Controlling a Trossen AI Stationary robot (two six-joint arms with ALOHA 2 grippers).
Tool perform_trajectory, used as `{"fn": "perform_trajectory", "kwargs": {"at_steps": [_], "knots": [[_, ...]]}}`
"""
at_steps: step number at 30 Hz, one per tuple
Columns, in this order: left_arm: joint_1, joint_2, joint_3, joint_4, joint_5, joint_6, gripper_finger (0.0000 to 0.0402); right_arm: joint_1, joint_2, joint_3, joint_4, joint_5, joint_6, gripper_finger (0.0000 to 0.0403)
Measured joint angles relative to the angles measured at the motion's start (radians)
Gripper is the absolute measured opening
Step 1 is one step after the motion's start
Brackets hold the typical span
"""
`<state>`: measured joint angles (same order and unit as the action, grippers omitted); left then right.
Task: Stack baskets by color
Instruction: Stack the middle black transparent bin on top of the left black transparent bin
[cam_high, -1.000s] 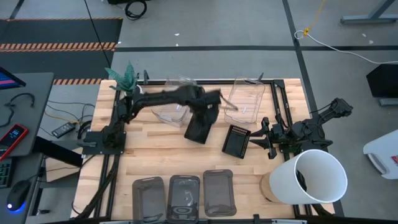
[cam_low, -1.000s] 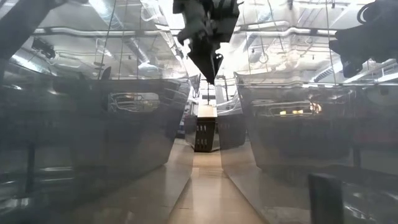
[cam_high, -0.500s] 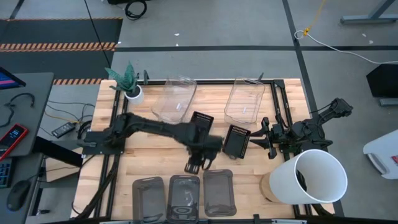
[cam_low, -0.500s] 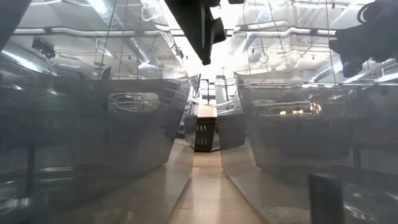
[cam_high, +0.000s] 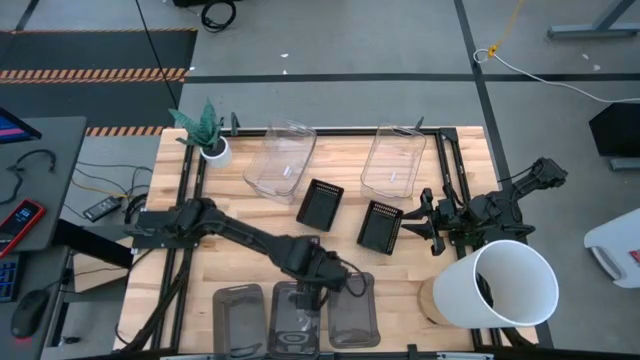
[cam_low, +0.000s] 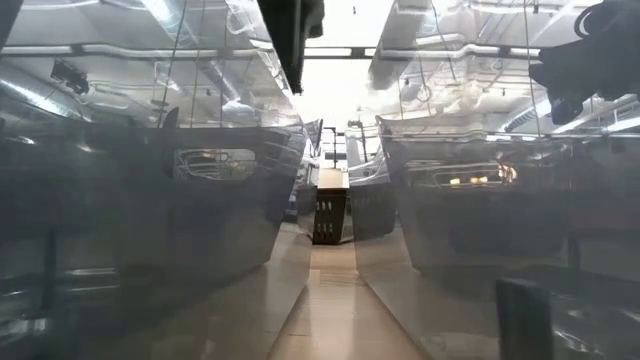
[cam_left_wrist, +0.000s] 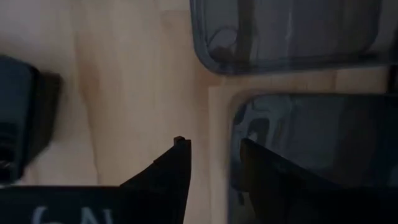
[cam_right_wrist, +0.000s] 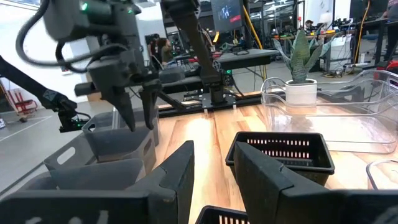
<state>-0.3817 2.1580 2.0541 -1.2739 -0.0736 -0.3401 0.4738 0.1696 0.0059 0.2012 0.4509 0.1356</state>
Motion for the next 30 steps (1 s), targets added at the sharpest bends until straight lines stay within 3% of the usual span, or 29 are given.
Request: {"fn": "perform_trajectory", "kwargs": {"at_steps": [9,30], "knots": [[-0.044,0.033,-0.001,-0.036,-0.003,-0.134,0.0161,0.000,0.000,0.000,0.000,0.000,0.000,0.0119],[-0.048,0.187,0.000,-0.111,0.057,-0.100,0.0158,0.000,0.002,0.000,0.015,0.000,0.000,0.0119]]}}
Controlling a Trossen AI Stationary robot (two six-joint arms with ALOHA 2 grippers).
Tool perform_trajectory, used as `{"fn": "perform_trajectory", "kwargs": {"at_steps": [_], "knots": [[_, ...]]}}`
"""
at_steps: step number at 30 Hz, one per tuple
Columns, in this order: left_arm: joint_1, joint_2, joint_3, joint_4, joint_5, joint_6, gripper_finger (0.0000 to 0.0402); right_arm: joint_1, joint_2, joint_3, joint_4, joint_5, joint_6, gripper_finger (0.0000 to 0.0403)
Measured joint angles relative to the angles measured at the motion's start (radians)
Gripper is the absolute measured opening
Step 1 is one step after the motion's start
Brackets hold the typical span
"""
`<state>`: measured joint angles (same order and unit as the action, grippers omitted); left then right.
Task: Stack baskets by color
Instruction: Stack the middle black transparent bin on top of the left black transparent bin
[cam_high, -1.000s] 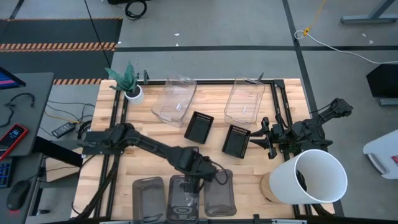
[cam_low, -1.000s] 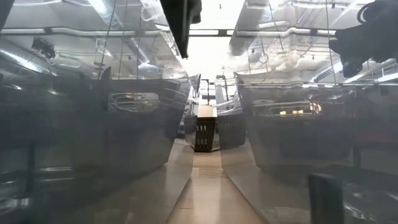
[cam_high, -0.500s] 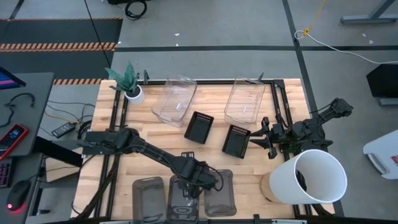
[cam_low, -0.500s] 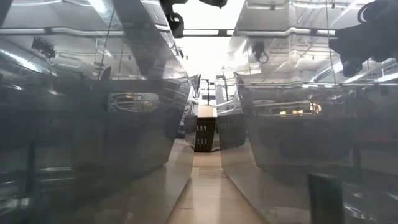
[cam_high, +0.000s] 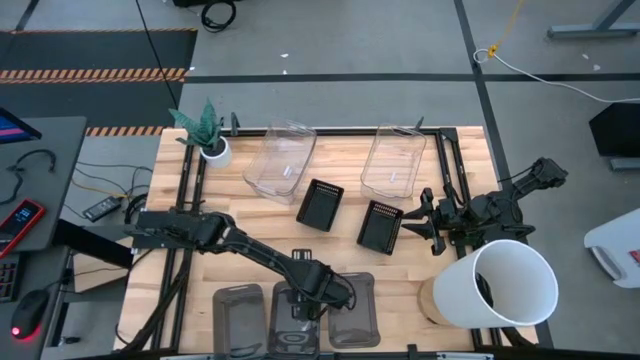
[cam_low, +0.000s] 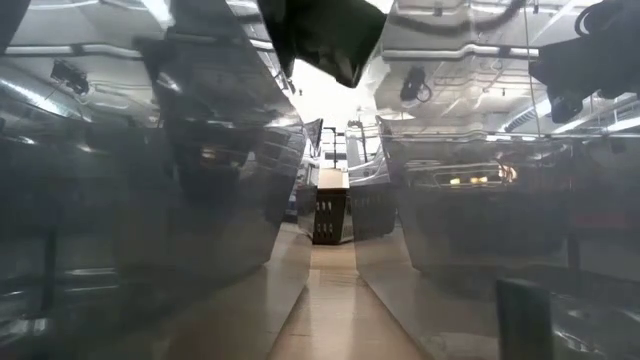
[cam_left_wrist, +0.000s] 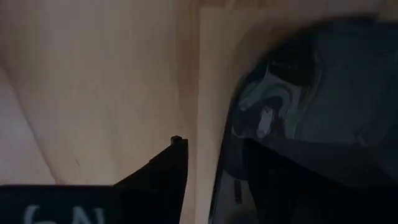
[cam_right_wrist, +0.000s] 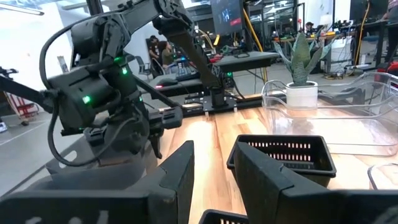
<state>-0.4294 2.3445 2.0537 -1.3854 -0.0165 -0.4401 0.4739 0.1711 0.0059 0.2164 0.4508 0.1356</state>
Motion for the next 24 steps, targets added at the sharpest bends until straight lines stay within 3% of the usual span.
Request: {"fn": "perform_trajectory", "kwargs": {"at_steps": [7,14,24], "knots": [[0.000,0.015,0.000,-0.008,0.025,0.014,0.0109,0.000,0.000,0.000,0.000,0.000,0.000,0.0119],[0.001,0.015,0.000,-0.053,0.028,0.028,0.0011,0.000,0.000,0.000,0.000,0.000,0.000,0.0119],[0.010,0.014,0.061,-0.120,0.002,0.070,0.0006,0.000,0.000,0.000,0.000,0.000,0.000,0.0119]]}}
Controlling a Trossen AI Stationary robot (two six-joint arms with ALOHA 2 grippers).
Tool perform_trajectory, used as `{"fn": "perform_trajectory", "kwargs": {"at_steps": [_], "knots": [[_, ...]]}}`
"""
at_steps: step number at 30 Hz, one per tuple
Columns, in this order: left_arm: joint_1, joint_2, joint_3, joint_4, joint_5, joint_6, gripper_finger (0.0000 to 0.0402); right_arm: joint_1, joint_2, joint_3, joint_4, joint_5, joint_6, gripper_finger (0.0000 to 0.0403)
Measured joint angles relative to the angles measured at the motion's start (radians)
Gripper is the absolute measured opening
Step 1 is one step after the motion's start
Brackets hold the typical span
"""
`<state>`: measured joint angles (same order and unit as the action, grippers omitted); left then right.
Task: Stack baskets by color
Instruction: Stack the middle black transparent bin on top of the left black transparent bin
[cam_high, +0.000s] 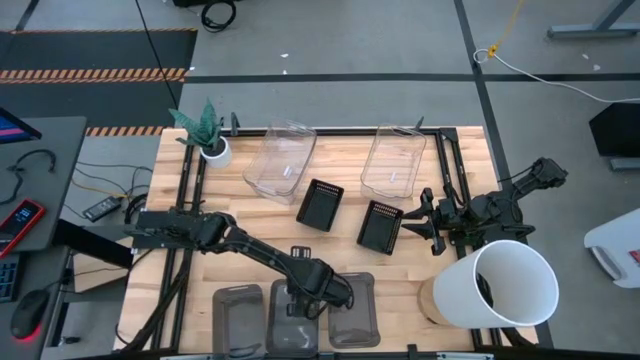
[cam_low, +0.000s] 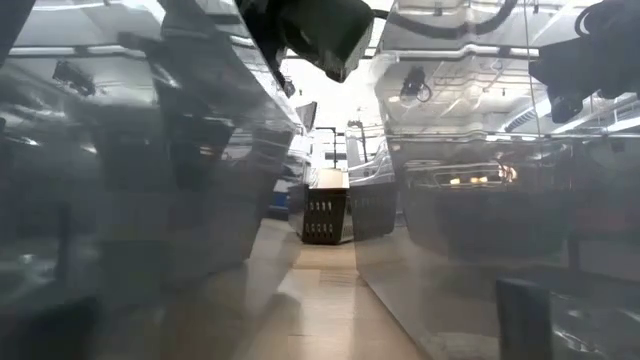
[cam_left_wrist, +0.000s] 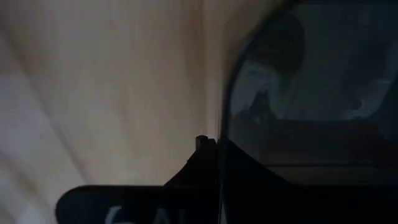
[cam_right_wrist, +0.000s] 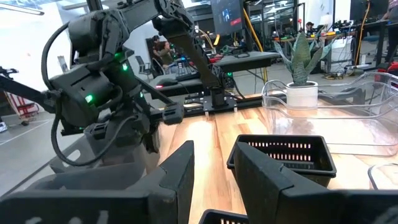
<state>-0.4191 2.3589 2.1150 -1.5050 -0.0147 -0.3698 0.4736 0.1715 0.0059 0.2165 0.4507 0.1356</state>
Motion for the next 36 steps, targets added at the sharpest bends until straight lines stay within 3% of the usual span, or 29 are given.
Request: {"fn": "perform_trajectory", "kwargs": {"at_steps": [8,24,28,36], "knots": [[0.018,-0.037,0.123,-0.067,0.000,0.018,0.0006,0.000,0.000,0.000,0.000,0.000,0.000,0.0119],[-0.022,-0.280,0.112,-0.065,0.023,-0.069,0.0005,0.000,0.000,0.000,0.003,0.000,0.000,0.0119],[-0.062,-0.346,-0.007,-0.065,0.024,-0.100,0.0005,0.000,0.000,0.000,0.003,0.000,0.000,0.0119],[-0.130,-0.545,-0.340,-0.068,0.077,-0.312,0.0005,0.000,0.000,0.000,0.003,0.000,0.000,0.0119]]}}
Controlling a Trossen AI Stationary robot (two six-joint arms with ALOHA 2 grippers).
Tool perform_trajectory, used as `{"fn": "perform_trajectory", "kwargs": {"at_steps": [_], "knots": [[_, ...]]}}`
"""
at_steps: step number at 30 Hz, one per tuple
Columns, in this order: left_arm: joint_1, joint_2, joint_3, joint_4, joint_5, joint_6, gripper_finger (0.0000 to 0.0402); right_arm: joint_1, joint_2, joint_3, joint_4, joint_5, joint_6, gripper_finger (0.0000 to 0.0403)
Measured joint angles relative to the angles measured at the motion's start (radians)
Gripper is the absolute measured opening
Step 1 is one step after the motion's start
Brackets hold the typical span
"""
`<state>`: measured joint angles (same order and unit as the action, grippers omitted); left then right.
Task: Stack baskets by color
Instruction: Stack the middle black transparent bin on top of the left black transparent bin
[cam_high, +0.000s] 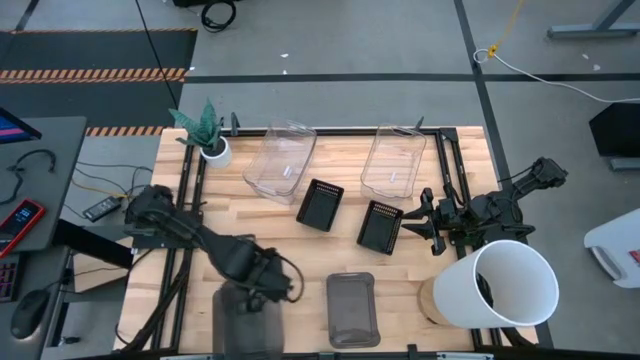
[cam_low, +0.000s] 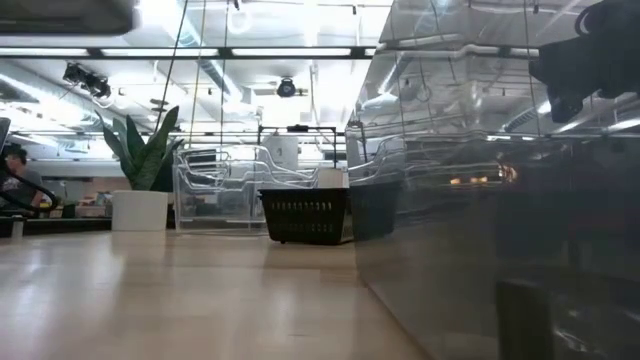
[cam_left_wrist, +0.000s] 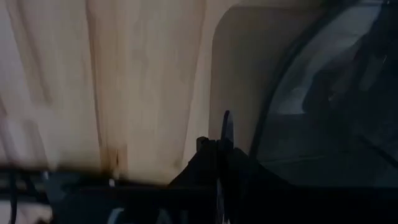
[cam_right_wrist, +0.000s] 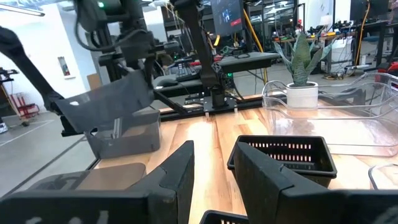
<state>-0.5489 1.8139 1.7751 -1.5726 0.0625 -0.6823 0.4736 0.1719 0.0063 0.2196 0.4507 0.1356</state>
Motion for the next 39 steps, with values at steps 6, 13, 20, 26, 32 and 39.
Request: {"fn": "perform_trajectory", "kwargs": {"at_steps": [6,13,20,26,32,39], "knots": [[-0.067,-0.089,-0.133,0.001,0.010,-0.109,0.0005,0.000,0.000,0.000,0.000,0.000,0.000,0.0119],[-0.118,-0.083,-0.179,0.020,0.052,-0.144,0.0005,0.000,0.000,0.000,0.000,0.000,0.000,0.0119],[-0.114,-0.080,-0.235,0.138,0.064,-0.145,0.0005,0.000,0.000,0.000,0.001,0.000,0.000,0.0119],[-0.110,-0.080,-0.307,0.179,0.120,-0.145,0.0005,0.000,0.000,0.000,0.005,0.000,0.000,0.0119],[-0.098,-0.080,-0.371,0.202,0.138,-0.123,0.0005,0.000,0.000,0.000,0.004,0.000,0.000,0.0119],[-0.047,-0.080,-0.449,0.240,0.096,-0.066,0.0005,0.000,0.000,0.000,0.004,0.000,0.000,0.0119]]}}
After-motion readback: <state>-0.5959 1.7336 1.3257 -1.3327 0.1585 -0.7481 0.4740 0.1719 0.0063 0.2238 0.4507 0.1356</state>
